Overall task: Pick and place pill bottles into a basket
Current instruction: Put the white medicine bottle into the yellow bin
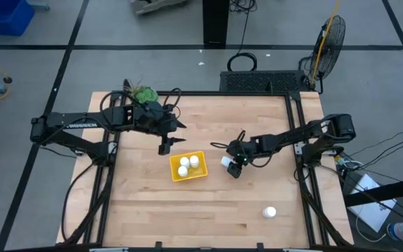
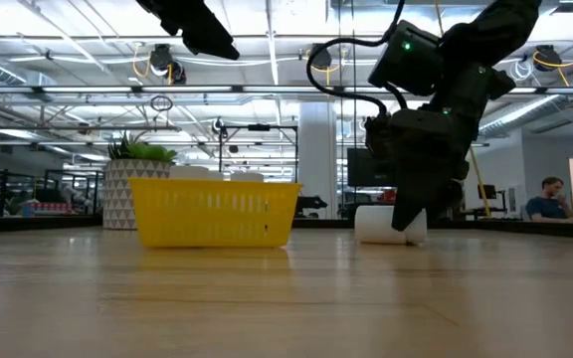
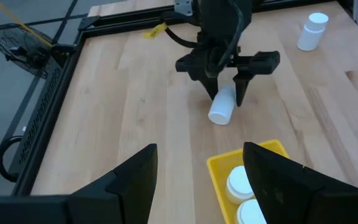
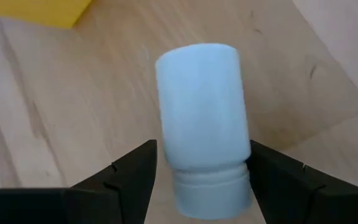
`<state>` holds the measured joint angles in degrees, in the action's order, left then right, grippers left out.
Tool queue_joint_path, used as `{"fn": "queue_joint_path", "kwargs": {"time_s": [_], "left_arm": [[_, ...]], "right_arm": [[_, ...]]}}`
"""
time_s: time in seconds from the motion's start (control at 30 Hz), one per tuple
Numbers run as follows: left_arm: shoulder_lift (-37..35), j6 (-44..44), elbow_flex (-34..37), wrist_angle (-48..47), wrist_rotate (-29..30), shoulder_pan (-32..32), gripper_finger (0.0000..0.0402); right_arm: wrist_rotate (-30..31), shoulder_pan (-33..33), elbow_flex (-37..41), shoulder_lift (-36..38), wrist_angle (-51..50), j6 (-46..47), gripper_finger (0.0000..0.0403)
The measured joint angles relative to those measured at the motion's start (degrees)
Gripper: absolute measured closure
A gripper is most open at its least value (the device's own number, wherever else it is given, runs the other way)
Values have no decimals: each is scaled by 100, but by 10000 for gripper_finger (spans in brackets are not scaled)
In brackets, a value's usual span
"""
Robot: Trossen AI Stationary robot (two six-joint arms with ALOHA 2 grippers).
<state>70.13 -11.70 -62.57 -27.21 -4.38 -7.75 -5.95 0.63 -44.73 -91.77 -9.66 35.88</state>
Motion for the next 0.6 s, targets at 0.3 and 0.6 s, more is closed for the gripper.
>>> {"fn": "queue_joint_path", "kwargs": {"time_s": [0.3, 0.6], "left_arm": [[0, 31, 0, 3, 0, 0, 160], [2, 134, 0, 34, 2, 2, 160]], "right_arm": [[-13, 183, 11, 59, 444, -262, 246], [419, 472, -71, 585, 1096, -972, 246]]}}
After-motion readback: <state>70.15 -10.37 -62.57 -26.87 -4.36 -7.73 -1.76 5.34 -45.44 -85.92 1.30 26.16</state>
